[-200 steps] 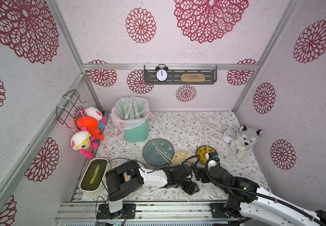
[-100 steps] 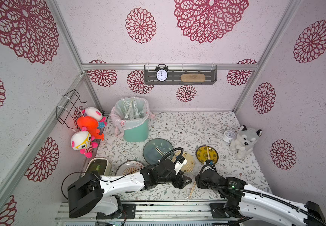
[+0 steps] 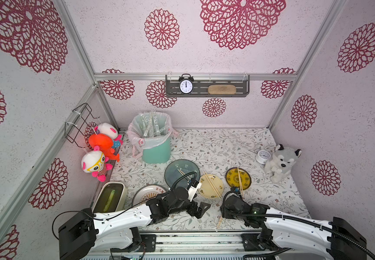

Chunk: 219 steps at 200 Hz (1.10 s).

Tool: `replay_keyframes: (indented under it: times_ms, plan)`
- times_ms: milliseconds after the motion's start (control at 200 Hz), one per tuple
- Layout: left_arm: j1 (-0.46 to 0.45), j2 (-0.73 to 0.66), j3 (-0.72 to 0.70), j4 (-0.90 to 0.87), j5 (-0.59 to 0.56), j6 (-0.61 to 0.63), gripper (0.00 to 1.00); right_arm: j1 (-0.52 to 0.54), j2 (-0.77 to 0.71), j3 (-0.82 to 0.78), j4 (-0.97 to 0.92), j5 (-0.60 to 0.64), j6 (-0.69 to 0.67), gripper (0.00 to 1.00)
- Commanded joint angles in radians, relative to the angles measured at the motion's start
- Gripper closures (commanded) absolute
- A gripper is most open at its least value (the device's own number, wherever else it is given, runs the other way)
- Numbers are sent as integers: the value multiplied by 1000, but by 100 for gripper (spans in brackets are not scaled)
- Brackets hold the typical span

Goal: Remove the packaging of disposable chopsticks
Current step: Move the disposable chopsticks to the center of the board.

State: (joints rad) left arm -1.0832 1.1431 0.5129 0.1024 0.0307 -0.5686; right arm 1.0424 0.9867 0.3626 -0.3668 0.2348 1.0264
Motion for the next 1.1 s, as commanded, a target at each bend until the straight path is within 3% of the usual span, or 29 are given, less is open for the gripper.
replay_keyframes:
  times_ms: [0,175,365,535,630,806,916,1016,1091]
  plan:
    - [8,-31,-19,-15,-45,4,2,6,76,22,-106,21,59,41]
    - [8,-73,-38,-17,-46,5,2,8,164,18,-96,4,60,56]
    - [9,-129,-66,-28,-75,10,2,-13,225,24,-80,4,30,82]
    - [9,-139,-77,-21,-79,11,2,-159,218,5,14,-87,-107,87]
    - [9,-134,-75,-18,-80,10,2,-227,225,46,-22,-91,-180,88]
    - [9,-116,-72,-8,-75,13,2,-292,210,109,-94,-64,-252,86]
    - [9,-102,-67,-7,-74,15,2,-295,184,135,-146,-65,-252,63]
    - [9,-92,-63,-6,-70,13,2,-286,142,151,-202,-56,-239,55]
    - [9,-87,-65,2,-71,12,2,-260,122,160,-224,-57,-222,55]
